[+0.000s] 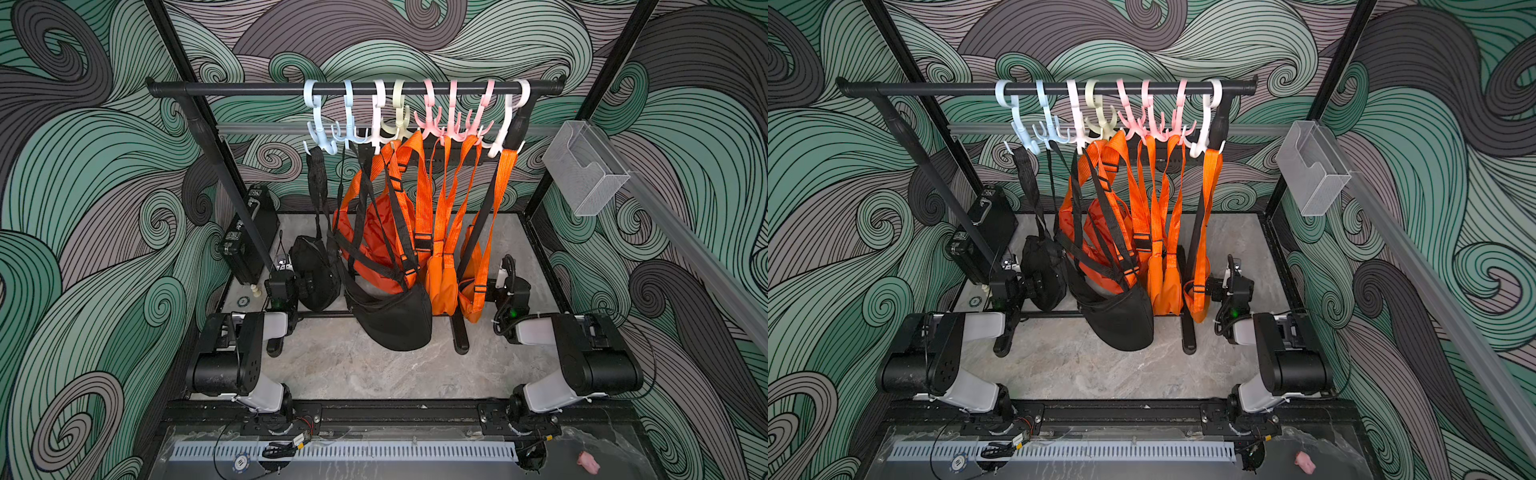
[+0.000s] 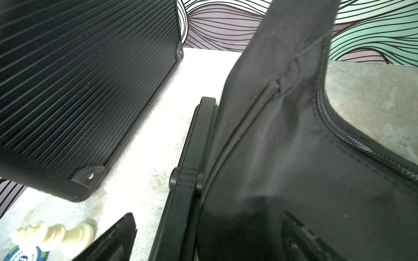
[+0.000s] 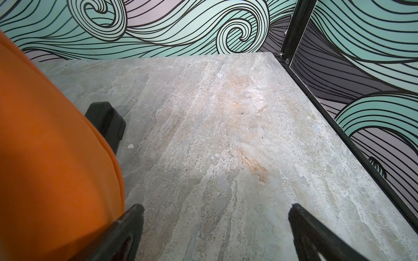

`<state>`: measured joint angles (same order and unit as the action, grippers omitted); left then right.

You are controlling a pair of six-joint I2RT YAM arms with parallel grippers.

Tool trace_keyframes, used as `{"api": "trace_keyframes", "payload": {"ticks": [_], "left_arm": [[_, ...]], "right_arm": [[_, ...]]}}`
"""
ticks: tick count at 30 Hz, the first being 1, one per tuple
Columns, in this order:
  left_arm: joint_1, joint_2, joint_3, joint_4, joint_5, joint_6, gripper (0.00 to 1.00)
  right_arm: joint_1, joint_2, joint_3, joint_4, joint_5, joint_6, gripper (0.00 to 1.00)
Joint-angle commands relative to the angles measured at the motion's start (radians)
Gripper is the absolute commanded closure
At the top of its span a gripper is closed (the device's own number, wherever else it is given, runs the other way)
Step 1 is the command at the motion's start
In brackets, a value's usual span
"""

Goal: Hang the bag on a hook
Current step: Reset both arms

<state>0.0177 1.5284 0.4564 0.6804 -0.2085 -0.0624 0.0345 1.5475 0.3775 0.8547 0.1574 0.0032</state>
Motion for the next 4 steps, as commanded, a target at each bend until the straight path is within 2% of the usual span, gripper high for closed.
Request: {"api": "trace_keyframes", "payload": {"ticks": [1, 4], "left_arm": [[0.008, -0.001, 0.016, -0.007, 0.017, 0.009, 0.01], [0.009, -0.001, 0.015, -0.008, 0.017, 0.009, 0.01]], "right_arm": [[-0.003, -0.010, 0.017, 0.004, -0.002, -0.009, 0.01], [-0.005, -0.016, 0.014, 0.010, -0.009, -0.008, 0.01]]}}
